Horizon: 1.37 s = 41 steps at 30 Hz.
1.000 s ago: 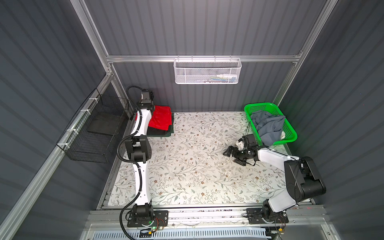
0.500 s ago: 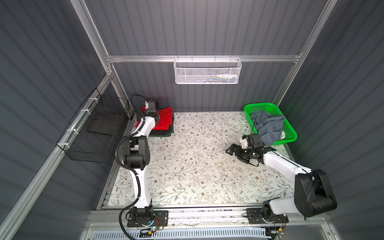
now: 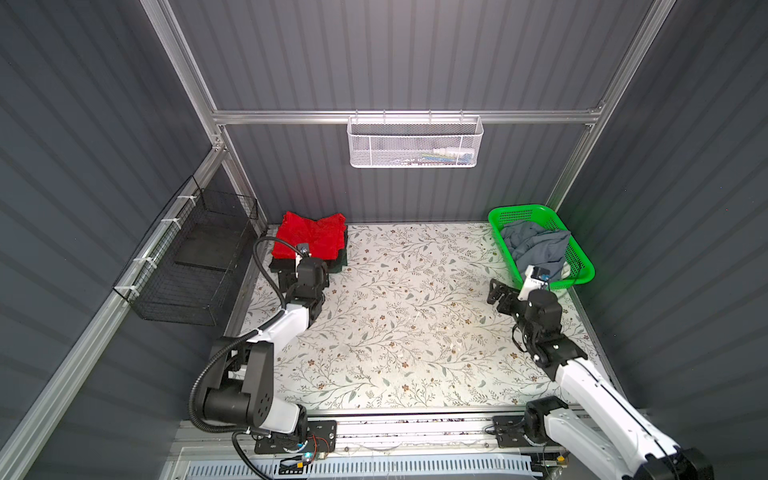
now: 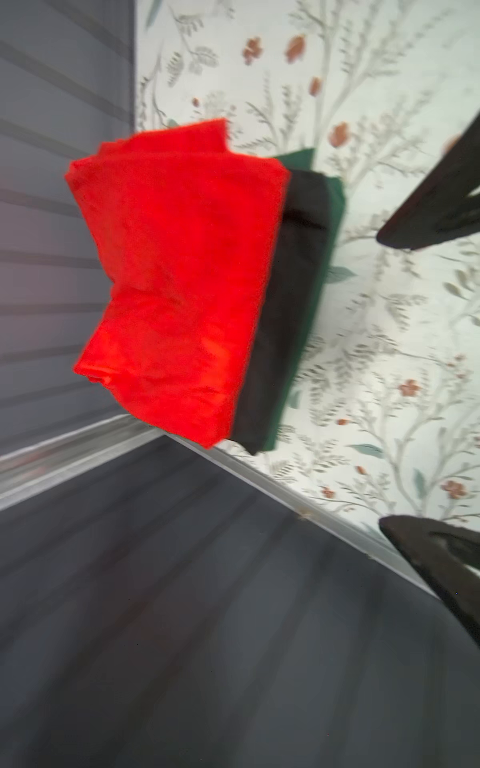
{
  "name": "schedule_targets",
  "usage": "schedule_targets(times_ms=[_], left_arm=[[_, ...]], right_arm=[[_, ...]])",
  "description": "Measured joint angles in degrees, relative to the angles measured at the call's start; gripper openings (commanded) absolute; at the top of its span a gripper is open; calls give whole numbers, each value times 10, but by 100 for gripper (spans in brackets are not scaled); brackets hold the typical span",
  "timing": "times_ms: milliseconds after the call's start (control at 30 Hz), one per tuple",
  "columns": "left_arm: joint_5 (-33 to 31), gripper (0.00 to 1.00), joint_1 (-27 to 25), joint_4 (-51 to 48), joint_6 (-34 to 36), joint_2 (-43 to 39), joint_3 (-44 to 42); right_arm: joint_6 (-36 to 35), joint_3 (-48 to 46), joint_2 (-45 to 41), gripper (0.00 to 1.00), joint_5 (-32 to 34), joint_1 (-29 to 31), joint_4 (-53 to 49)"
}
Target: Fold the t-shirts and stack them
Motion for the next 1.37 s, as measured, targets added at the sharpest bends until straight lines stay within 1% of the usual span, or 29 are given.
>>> schedule_targets(times_ms=[67,167,300,367,467,533,667,767,867,933,967,1100,1367], left_arm=[[6,100,0,60,2,-7,-61],[25,100,8,144,6,12,-128],[68,100,46,212,3,83,-139],[96,100,63,241,0,122,-136],[130,100,72,257,0,146,-135],[147,100,72,281,1,153,-134],[167,100,71,304,1,155,-134],[171,100,71,313,1,155,-134],[175,100,71,318,2,155,-134],[176,100,71,321,2,155,-134],[177,100,71,323,2,155,-134],[179,100,71,326,2,155,-134],[179,100,71,327,2,155,-134]], right_arm=[[-17,-25,7,99,36,-14,27],[-35,-26,46,99,79,-30,67],[-61,-27,95,99,113,-40,121],[-86,-36,126,99,129,-42,178],[-113,-55,195,99,150,-50,262],[-131,-73,235,99,152,-61,307],[-151,-91,302,99,127,-93,404],[-158,-87,312,99,75,-111,413],[-163,-67,351,99,25,-127,444],[-163,-58,356,99,2,-134,433],[-164,-59,358,99,-6,-137,445],[-163,-58,356,99,-26,-140,447],[-163,-58,360,99,-38,-140,460]])
